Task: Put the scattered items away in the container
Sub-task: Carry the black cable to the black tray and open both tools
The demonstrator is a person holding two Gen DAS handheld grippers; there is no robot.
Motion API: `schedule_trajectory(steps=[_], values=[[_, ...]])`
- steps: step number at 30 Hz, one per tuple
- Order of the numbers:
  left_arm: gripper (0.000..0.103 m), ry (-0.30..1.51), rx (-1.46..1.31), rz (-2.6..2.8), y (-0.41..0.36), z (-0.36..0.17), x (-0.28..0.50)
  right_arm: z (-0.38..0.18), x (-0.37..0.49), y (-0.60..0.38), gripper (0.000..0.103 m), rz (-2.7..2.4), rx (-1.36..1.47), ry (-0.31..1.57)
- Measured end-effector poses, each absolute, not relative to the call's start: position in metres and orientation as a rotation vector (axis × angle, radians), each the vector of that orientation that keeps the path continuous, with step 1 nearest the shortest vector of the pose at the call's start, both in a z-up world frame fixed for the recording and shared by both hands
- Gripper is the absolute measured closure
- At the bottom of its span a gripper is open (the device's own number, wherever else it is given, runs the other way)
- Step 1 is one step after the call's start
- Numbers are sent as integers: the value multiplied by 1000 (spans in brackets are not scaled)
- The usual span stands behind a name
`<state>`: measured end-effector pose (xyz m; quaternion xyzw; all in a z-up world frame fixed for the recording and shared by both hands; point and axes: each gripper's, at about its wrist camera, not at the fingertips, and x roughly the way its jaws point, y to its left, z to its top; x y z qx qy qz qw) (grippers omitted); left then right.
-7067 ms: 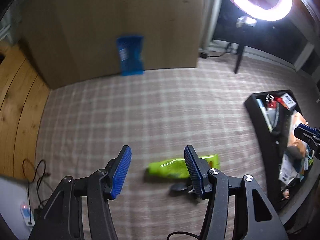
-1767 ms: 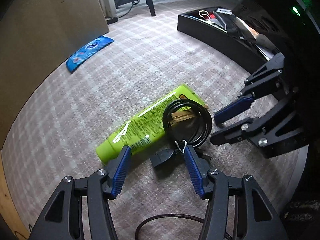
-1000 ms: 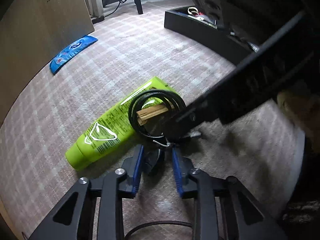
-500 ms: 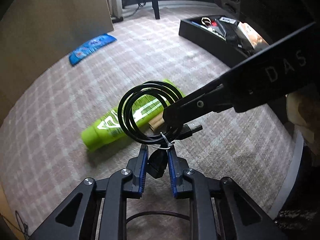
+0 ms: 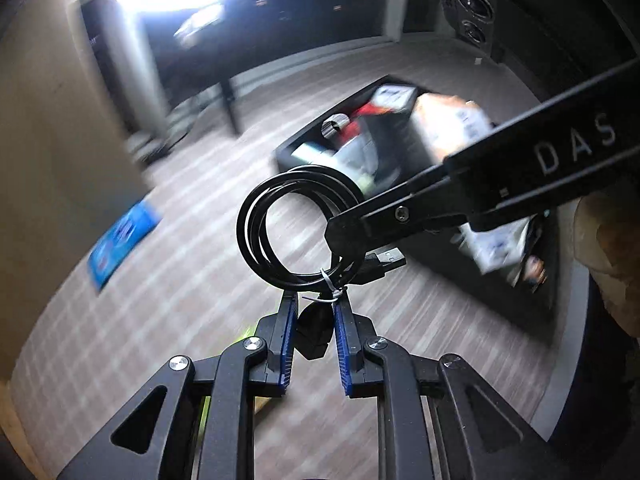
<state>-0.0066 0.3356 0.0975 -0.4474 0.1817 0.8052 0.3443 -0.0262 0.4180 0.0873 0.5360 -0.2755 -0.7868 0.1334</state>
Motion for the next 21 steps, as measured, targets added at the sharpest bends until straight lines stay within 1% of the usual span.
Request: schedule_trajectory(steps=[5, 9, 13, 15, 19, 21], values=[[86, 502, -1079, 2019, 402, 114, -14, 110, -3, 498, 94, -2403, 1519, -923], [87, 520, -1009, 1935, 453, 127, -4, 129, 30, 556, 94, -2503, 1477, -1014], [87, 560, -966, 1858, 504, 133, 14, 136, 69, 595, 94, -2583, 1471, -1105], [91, 565, -952, 1816, 526, 134, 23, 140, 89, 619, 94, -2626, 1485, -1135], [91, 603, -906, 1781, 570, 134, 40, 146, 118, 653, 94, -2695, 1523, -1164], [84, 590, -969, 1761, 584, 128, 35, 145, 125, 671, 93, -2703, 1545, -1165]])
